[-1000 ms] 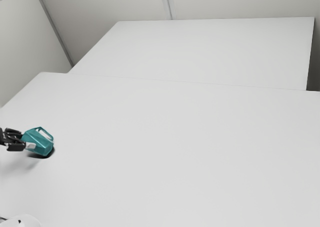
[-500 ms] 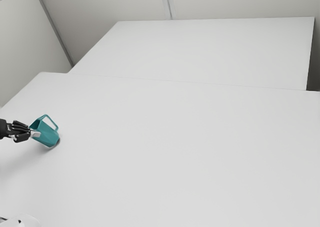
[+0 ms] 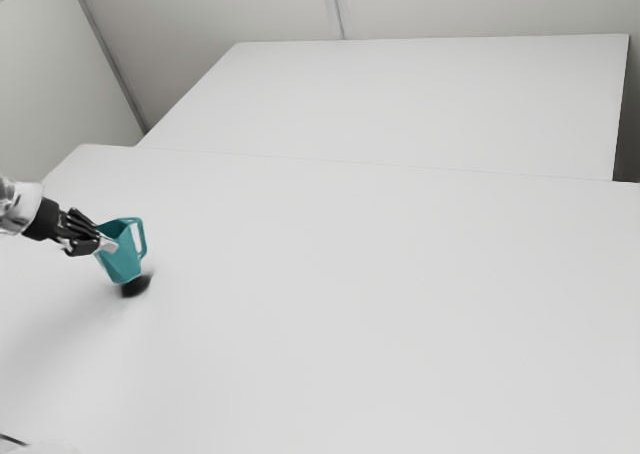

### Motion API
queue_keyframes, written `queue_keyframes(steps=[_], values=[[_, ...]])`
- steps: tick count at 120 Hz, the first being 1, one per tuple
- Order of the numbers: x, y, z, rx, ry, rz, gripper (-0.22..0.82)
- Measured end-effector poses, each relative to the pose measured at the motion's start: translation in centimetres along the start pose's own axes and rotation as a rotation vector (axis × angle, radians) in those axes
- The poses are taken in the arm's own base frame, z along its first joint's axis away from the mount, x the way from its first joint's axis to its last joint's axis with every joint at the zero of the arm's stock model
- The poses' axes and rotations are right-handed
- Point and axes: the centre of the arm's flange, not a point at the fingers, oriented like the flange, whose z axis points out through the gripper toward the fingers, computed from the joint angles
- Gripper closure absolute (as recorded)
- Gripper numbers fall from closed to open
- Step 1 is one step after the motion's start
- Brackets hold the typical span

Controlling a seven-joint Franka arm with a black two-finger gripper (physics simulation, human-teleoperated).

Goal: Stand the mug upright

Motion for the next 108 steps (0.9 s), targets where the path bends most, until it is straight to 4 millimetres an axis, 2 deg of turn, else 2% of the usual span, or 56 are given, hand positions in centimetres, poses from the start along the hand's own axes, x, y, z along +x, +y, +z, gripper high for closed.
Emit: queue_keyframes(steps=[16, 29, 44, 73, 108], values=[[3.6, 1.2, 1.7, -0.029, -0.104, 0.013, 0.79], [6.7, 2.2, 1.7, -0.014, -0.178, 0.017, 0.79], [10.2, 3.7, 2.9, -0.019, -0.249, 0.020, 0.79], [13.9, 5.5, 5.8, -0.002, -0.314, -0.062, 0.79], [18.2, 6.6, 9.1, 0.090, -0.331, -0.109, 0.79]])
